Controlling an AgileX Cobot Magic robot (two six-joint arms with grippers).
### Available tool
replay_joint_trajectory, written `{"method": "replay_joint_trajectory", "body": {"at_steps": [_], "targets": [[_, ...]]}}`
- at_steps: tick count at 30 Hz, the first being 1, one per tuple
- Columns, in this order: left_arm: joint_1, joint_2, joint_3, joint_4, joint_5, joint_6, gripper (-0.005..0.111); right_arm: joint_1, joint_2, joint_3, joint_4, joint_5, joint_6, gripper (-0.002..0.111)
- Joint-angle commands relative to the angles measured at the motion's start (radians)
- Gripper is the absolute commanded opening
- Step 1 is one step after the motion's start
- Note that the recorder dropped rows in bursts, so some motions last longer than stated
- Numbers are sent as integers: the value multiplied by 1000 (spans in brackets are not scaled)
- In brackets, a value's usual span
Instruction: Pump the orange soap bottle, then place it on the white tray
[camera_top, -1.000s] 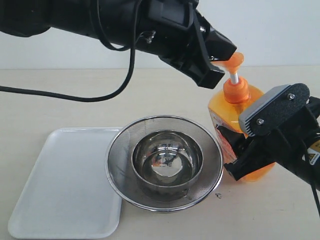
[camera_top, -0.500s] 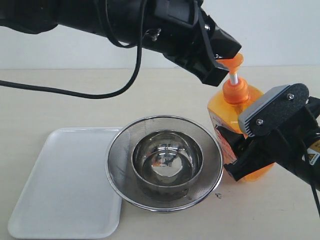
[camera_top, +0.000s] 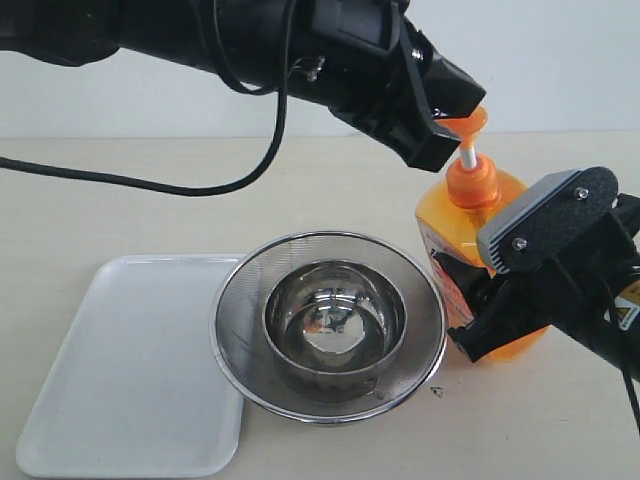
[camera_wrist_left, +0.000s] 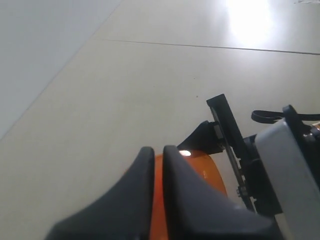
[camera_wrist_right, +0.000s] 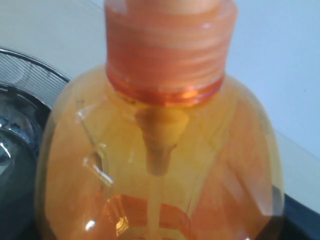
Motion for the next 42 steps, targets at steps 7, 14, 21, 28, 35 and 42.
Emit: {"method": "replay_joint_trajectory", "body": {"at_steps": [7, 14, 21, 28, 35, 42], "targets": [[-5, 39, 11, 53, 70, -44, 5, 1, -4, 1, -6, 14, -6, 0], [-5, 39, 18, 235, 121, -201, 5, 1, -4, 1, 3, 3, -10, 0], [-24, 39, 18, 235, 146, -201, 5, 1, -4, 1, 5, -4, -10, 0], [-40, 39, 18, 258, 126, -201, 5, 1, -4, 1, 5, -4, -10, 0], [-40, 39, 18, 258, 128, -201, 5, 1, -4, 1, 5, -4, -10, 0], [-40, 39, 18, 258, 118, -201, 5, 1, -4, 1, 5, -2, -10, 0]]}}
